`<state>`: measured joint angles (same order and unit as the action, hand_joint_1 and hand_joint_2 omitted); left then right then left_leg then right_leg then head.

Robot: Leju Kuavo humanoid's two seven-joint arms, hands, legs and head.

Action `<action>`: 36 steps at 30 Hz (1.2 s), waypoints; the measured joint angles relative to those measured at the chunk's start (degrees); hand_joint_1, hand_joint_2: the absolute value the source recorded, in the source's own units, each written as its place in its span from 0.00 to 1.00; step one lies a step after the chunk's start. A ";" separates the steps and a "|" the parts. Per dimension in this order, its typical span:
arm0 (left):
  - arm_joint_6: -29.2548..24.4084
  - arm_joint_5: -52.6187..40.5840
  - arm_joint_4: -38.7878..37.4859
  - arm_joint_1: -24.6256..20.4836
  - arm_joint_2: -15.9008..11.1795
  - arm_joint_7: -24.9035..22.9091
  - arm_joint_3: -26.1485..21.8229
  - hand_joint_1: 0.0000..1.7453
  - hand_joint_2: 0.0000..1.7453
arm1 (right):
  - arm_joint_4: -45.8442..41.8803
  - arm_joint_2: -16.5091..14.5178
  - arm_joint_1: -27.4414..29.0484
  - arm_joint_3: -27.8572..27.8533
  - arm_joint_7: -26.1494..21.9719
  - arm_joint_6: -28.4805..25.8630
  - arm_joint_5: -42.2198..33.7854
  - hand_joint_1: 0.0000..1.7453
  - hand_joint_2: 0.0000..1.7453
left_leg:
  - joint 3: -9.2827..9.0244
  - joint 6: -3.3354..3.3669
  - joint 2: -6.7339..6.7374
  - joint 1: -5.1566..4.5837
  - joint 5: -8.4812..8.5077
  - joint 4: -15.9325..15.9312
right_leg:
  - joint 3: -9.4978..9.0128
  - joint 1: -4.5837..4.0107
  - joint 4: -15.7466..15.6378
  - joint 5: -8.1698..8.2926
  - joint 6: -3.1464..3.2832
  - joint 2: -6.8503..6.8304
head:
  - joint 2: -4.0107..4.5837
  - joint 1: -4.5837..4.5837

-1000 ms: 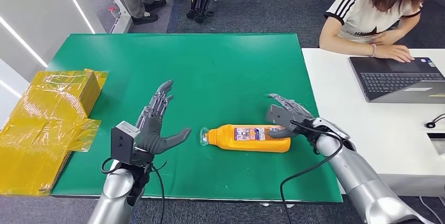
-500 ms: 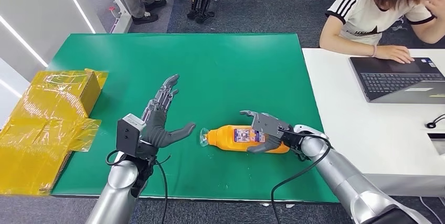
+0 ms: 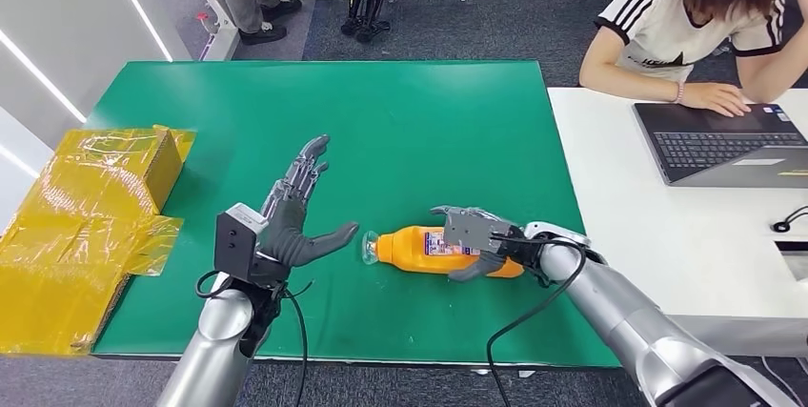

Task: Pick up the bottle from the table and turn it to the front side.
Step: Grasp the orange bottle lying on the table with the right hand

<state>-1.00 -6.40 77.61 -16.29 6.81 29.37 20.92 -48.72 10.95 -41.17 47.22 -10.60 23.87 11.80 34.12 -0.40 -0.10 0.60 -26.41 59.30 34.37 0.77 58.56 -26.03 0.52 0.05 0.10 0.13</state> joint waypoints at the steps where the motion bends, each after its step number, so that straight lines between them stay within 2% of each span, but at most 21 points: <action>1: 0.06 0.18 0.00 0.00 -0.06 -0.06 0.01 0.00 1.00 | 0.13 0.00 -0.56 0.83 0.28 -0.02 0.46 0.00 1.00 | 0.00 0.00 0.00 0.00 0.00 0.00 | 0.00 0.00 0.00 0.00 0.00 0.00 | 0.00 -0.01; 11: 0.12 0.41 0.00 0.00 -0.48 -0.09 0.06 0.00 1.00 | 0.78 -0.02 -2.25 3.98 0.63 -0.01 1.16 0.00 1.00 | 0.02 0.00 -0.01 -0.01 0.00 0.00 | 0.00 0.00 -0.01 0.00 0.00 -0.01 | 0.00 -0.02; 16: 0.47 1.01 0.01 0.10 -0.53 -0.32 0.06 0.00 1.00 | 1.12 0.00 -4.27 6.57 3.69 0.24 6.41 0.00 1.00 | 0.02 0.00 -0.01 -0.01 0.00 0.01 | 0.00 0.00 0.00 0.00 0.00 0.00 | -0.01 -0.01; 19: 0.90 1.74 0.02 0.45 -0.55 -0.61 0.06 0.00 1.00 | 1.45 0.29 -7.04 9.05 5.77 3.12 8.23 0.00 1.00 | 0.00 0.00 0.00 -0.01 0.01 0.02 | 0.00 0.00 0.00 0.00 0.00 0.01 | -0.01 -0.01; 24: 1.89 2.95 0.02 0.80 -0.57 -0.85 0.06 0.00 1.00 | 2.63 1.14 -10.38 12.91 6.09 6.96 7.78 0.00 1.00 | 0.00 0.00 -0.01 0.00 0.01 0.02 | 0.00 0.00 0.00 0.00 0.00 -0.01 | -0.01 -0.01; 30: 3.44 3.90 -0.21 -0.33 -0.33 -1.64 0.06 0.00 1.00 | 4.89 1.65 -10.64 15.89 6.49 5.13 7.46 0.00 1.00 | 0.00 0.00 -0.01 -0.01 0.01 0.04 | 0.01 0.00 -0.01 0.00 0.00 0.00 | -0.01 -0.01; 36: 4.25 3.77 -0.82 -0.26 -0.28 -1.24 0.06 0.00 1.00 | 5.02 4.59 -9.85 17.12 7.46 3.75 8.30 0.00 1.00 | 0.04 0.01 -0.10 -0.01 0.01 0.07 | 0.00 0.01 -0.02 0.00 0.00 -0.09 | 0.00 -0.01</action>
<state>3.25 -2.63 76.79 -16.55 6.53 28.13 20.98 -43.70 15.54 -51.03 64.34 -3.14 27.62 20.10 34.16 -0.39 -0.20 0.59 -26.41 59.37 34.37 0.78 58.54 -26.02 0.52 -0.04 0.10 0.11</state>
